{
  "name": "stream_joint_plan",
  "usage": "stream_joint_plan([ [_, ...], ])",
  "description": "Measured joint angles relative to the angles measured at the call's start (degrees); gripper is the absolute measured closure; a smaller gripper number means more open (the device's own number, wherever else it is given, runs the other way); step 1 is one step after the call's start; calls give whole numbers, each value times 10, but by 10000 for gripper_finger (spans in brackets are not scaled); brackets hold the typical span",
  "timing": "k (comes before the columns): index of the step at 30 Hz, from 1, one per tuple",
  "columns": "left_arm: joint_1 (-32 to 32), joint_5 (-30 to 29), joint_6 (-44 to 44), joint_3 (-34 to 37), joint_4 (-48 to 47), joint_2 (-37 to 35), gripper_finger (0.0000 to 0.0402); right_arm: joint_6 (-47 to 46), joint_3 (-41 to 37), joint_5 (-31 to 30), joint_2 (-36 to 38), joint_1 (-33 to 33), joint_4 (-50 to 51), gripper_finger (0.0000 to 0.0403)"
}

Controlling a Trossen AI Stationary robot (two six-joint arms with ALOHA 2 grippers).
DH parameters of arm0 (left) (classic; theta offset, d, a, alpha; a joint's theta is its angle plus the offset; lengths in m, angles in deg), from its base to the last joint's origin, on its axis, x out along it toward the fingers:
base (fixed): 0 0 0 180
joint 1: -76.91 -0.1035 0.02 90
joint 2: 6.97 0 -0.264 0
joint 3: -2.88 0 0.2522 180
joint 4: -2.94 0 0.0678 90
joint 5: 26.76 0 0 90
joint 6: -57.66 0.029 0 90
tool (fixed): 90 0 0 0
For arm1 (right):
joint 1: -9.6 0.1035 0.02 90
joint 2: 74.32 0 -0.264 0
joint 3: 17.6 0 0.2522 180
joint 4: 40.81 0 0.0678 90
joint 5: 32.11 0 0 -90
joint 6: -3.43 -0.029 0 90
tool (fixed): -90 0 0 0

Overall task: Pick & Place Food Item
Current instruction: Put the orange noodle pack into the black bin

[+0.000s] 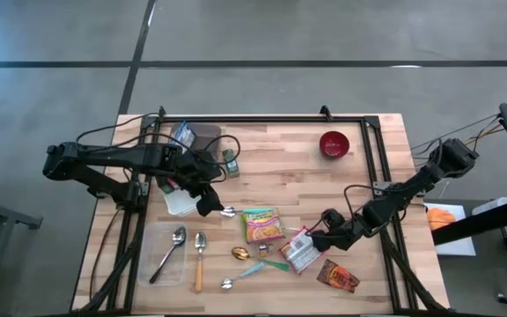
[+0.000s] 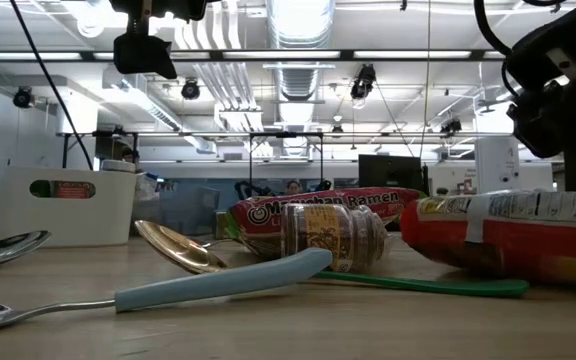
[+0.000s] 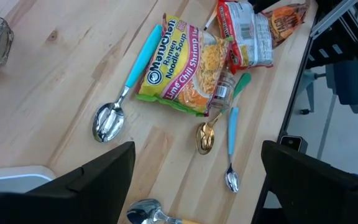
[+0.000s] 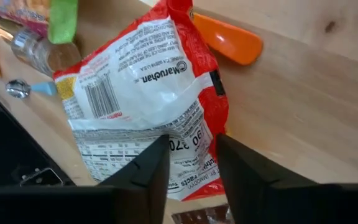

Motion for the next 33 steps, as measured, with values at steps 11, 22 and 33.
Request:
stream_joint_plan([
  [11,0,0,0,0,0,0,48,5,0,-3,0,0,-1,279],
  [22,0,0,0,0,0,0,48,4,0,-33,-5,0,-6,105],
  [33,0,4,0,0,0,0,48,7,20,-19,-105,0,-118,67],
])
